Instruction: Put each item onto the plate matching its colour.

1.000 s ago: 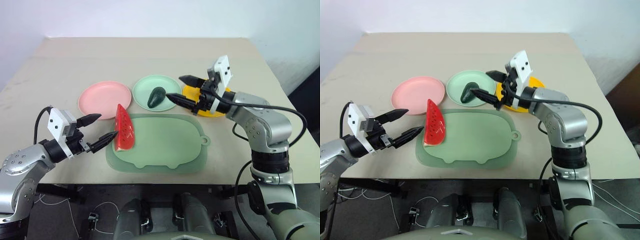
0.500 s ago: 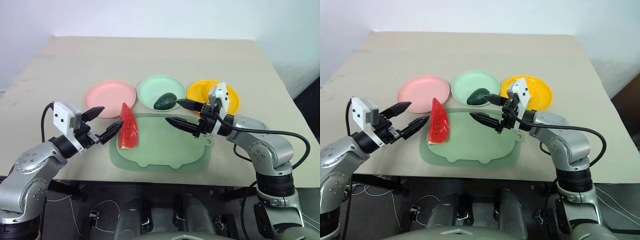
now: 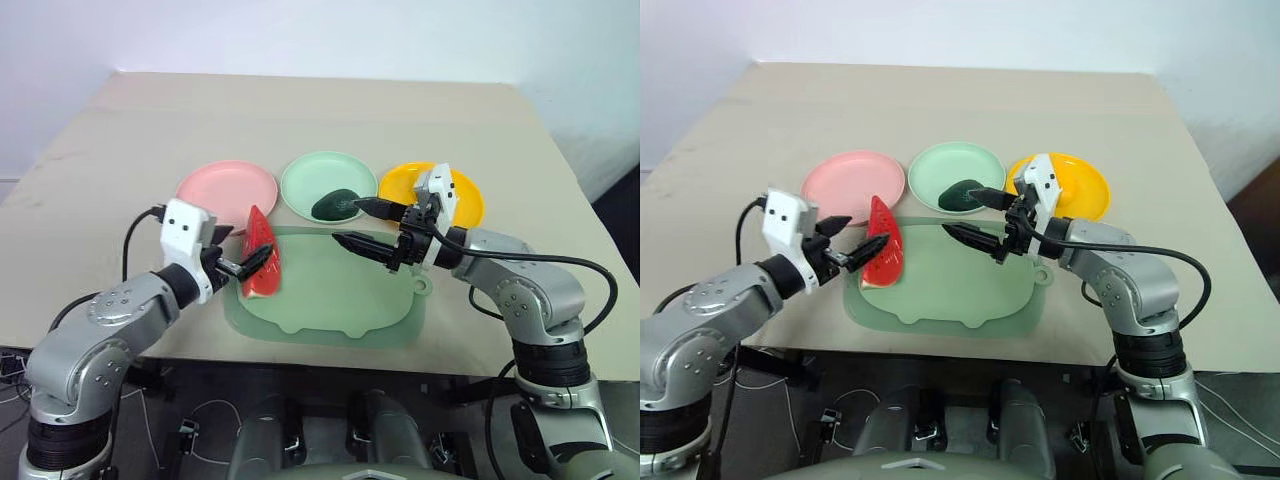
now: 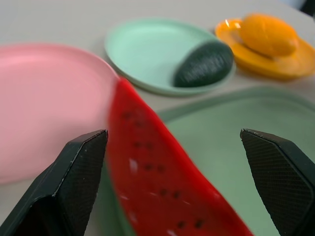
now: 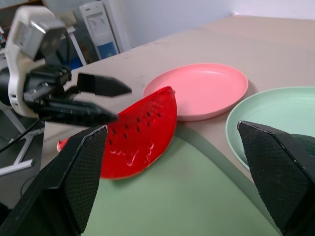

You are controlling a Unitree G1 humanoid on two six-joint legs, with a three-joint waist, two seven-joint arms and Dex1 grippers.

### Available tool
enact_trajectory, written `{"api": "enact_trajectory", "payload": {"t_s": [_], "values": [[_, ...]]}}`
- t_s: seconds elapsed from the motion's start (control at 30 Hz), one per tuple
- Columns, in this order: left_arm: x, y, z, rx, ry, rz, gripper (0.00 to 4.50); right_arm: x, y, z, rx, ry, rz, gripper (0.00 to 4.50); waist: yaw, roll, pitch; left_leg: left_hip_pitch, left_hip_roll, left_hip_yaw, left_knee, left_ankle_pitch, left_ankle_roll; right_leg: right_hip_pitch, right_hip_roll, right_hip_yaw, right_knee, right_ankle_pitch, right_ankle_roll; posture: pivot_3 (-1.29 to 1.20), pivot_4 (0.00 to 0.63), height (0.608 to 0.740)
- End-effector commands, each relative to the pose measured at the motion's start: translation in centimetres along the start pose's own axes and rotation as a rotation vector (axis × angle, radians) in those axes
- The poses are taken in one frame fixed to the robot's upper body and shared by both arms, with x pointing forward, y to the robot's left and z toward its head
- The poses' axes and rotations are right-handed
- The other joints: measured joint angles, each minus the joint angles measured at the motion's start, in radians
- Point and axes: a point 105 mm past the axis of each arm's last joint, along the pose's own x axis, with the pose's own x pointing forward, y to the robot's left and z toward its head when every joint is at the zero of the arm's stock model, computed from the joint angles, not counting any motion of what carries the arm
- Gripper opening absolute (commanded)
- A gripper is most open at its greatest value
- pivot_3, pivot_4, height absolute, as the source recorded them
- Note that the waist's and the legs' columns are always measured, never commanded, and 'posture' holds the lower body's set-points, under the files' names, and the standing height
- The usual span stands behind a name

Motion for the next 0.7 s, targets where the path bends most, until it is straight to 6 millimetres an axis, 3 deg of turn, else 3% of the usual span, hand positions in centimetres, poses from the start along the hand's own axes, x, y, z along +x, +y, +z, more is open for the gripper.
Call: {"api": "enact_trajectory", "payload": {"t_s": [0.03,0.33,0.7], "values": [[0.5,-1.0,0.1,0.009,0.012,-0.006,4.5,-0.9,1.0,1.5,-0.054,-0.032,0.06,4.48,0.001,0.0,0.0,0.0,0.0,0.0,0.0,0.0,0.0,0.0,0.0,0.0,0.0,0.0,0.0,0.0,0.15,0.696],[1.5,-0.2,-1.8,-0.063,0.147,0.054,4.5,-1.6,1.6,0.6,-0.083,0.014,0.079,4.48,0.001,0.0,0.0,0.0,0.0,-0.001,0.0,0.0,0.0,0.001,0.0,-0.001,-0.001,0.0,0.0,0.0,0.15,0.696],[2.1,0.9,-2.4,-0.08,0.21,0.153,4.5,-1.7,1.1,0.3,-0.102,0.03,0.051,4.48,0.001,0.0,0.0,0.0,0.0,-0.002,0.0,0.0,0.0,0.002,0.0,-0.001,-0.001,0.0,0.0,0.0,0.15,0.696]]}}
